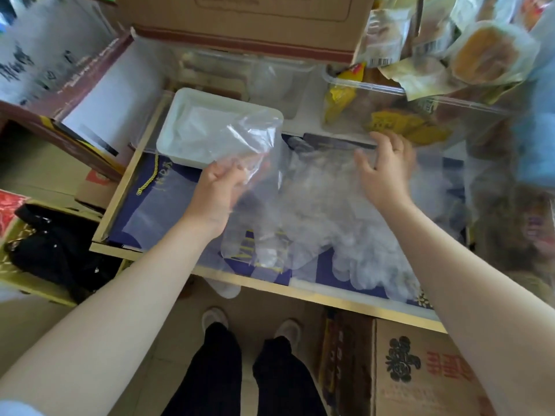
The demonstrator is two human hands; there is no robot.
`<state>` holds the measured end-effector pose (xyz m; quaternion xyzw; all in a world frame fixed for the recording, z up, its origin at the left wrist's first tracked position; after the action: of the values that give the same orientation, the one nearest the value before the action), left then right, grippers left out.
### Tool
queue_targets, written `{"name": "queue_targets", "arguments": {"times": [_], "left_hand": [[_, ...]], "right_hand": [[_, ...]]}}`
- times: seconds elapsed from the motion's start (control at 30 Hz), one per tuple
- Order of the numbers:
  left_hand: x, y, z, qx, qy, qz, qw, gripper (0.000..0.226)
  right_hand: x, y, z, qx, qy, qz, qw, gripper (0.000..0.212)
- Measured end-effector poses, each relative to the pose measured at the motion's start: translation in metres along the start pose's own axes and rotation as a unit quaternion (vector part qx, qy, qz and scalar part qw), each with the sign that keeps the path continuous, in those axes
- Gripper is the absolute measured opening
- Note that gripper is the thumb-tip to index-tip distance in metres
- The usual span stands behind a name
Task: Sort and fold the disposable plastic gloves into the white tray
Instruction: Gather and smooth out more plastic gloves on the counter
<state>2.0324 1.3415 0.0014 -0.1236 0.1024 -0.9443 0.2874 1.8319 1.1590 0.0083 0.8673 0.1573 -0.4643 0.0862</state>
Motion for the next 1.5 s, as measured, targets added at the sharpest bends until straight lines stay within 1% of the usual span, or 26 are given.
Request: {"name": "queue_targets", "arguments": {"times": [0.07, 0.13, 0.2, 0.27, 0.33, 0.4, 0.43, 0.47, 0.5, 0.53, 0.6, 0.67, 0.7, 0.8, 0.83, 0.87, 0.9, 1.0, 1.03, 1.1, 1.13, 1.2, 1.23, 1.33, 1.43, 1.5], "left_hand": [[0.007, -0.008, 0.014, 0.013, -0.063, -0.071, 0.995, 0.011], [0.009, -0.016, 0.025, 0.017, -0.082, -0.123, 0.989, 0.008], [0.003, -0.022, 0.034, 0.024, -0.092, -0.149, 0.984, 0.009], [-0.014, -0.02, 0.032, 0.006, -0.098, -0.115, 0.989, 0.015], [-0.049, -0.014, 0.024, -0.014, -0.027, 0.011, 0.999, 0.014], [-0.09, -0.013, 0.029, 0.01, 0.153, 0.151, 0.977, 0.017], [-0.101, -0.015, 0.036, 0.028, 0.204, 0.18, 0.962, 0.022], [-0.105, -0.017, 0.041, 0.035, 0.205, 0.177, 0.962, 0.019], [-0.105, -0.017, 0.039, 0.021, 0.152, 0.143, 0.978, 0.013], [-0.1, -0.017, 0.036, -0.009, 0.081, 0.095, 0.992, 0.02], [-0.089, -0.021, 0.029, -0.084, -0.021, -0.005, 0.996, 0.05], [-0.089, -0.025, 0.024, -0.138, -0.031, -0.048, 0.989, 0.062], [-0.095, -0.027, 0.022, -0.151, -0.014, -0.05, 0.987, 0.056], [-0.126, -0.025, 0.016, -0.154, 0.162, -0.022, 0.974, 0.019], [-0.137, -0.023, 0.014, -0.15, 0.213, -0.013, 0.965, 0.014], [-0.143, -0.022, 0.011, -0.149, 0.234, -0.016, 0.961, 0.013], [-0.145, -0.023, 0.008, -0.153, 0.234, -0.032, 0.96, 0.013], [-0.146, -0.024, 0.002, -0.158, 0.241, -0.115, 0.951, 0.016], [-0.147, -0.024, 0.0, -0.16, 0.252, -0.14, 0.944, 0.016], [-0.148, -0.023, -0.002, -0.155, 0.263, -0.183, 0.935, 0.018], [-0.149, -0.022, -0.002, -0.154, 0.261, -0.196, 0.933, 0.019], [-0.155, -0.018, -0.006, -0.159, 0.259, -0.196, 0.932, 0.021], [-0.161, -0.014, -0.009, -0.164, 0.267, -0.183, 0.932, 0.022], [-0.18, -0.001, -0.018, -0.168, 0.321, -0.124, 0.924, 0.029], [-0.188, 0.006, -0.023, -0.153, 0.399, -0.11, 0.897, 0.031], [-0.188, 0.01, -0.016, -0.101, 0.48, -0.117, 0.864, 0.033]], "right_hand": [[0.014, -0.01, -0.05, -0.09, 0.135, -0.067, 0.984, 0.043], [0.032, -0.026, -0.101, -0.132, 0.276, -0.194, 0.932, 0.037], [0.045, -0.035, -0.13, -0.133, 0.322, -0.259, 0.901, 0.029], [0.052, -0.036, -0.14, -0.103, 0.352, -0.264, 0.892, 0.006], [0.042, -0.033, -0.146, -0.086, 0.369, -0.2, 0.903, 0.02], [0.014, -0.034, -0.157, -0.144, 0.282, -0.061, 0.946, 0.03], [0.001, -0.042, -0.17, -0.187, 0.224, -0.001, 0.956, 0.029], [-0.006, -0.053, -0.185, -0.223, 0.174, 0.032, 0.959, 0.021], [-0.006, -0.065, -0.2, -0.252, 0.119, 0.05, 0.959, 0.01], [0.0, -0.078, -0.216, -0.28, 0.054, 0.06, 0.957, 0.006], [0.033, -0.103, -0.243, -0.323, -0.051, 0.019, 0.945, 0.017], [0.066, -0.126, -0.261, -0.363, -0.096, -0.035, 0.926, 0.023], [0.082, -0.135, -0.267, -0.37, -0.106, -0.079, 0.92, 0.026], [0.13, -0.159, -0.264, -0.321, -0.036, -0.29, 0.901, 0.04], [0.134, -0.165, -0.266, -0.303, 0.02, -0.326, 0.895, 0.047], [0.133, -0.164, -0.268, -0.283, 0.077, -0.325, 0.899, 0.053], [0.129, -0.154, -0.263, -0.255, 0.122, -0.291, 0.914, 0.056], [0.116, -0.115, -0.238, -0.197, 0.162, -0.165, 0.953, 0.049], [0.117, -0.106, -0.232, -0.183, 0.157, -0.171, 0.955, 0.05], [0.135, -0.098, -0.224, -0.141, 0.161, -0.27, 0.939, 0.056], [0.144, -0.098, -0.222, -0.115, 0.179, -0.32, 0.923, 0.053], [0.159, -0.098, -0.213, -0.061, 0.217, -0.383, 0.896, 0.028], [0.165, -0.096, -0.205, -0.036, 0.214, -0.392, 0.894, 0.017], [0.172, -0.086, -0.181, 0.023, 0.188, -0.37, 0.909, 0.013], [0.167, -0.074, -0.161, 0.04, 0.124, -0.269, 0.954, 0.015], [0.163, -0.069, -0.154, 0.032, 0.053, -0.206, 0.977, 0.013]]}}
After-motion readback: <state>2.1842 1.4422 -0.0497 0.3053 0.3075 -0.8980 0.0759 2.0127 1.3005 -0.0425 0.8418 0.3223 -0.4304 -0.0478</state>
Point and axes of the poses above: each hand's wrist, its own y-axis towards the middle knuckle, its own x-axis out of the palm, z = x × y, the point moved 10 cm from there along y, towards the middle knuckle, and after that the axes turned 3 degrees about y, right-handed, at the moved point
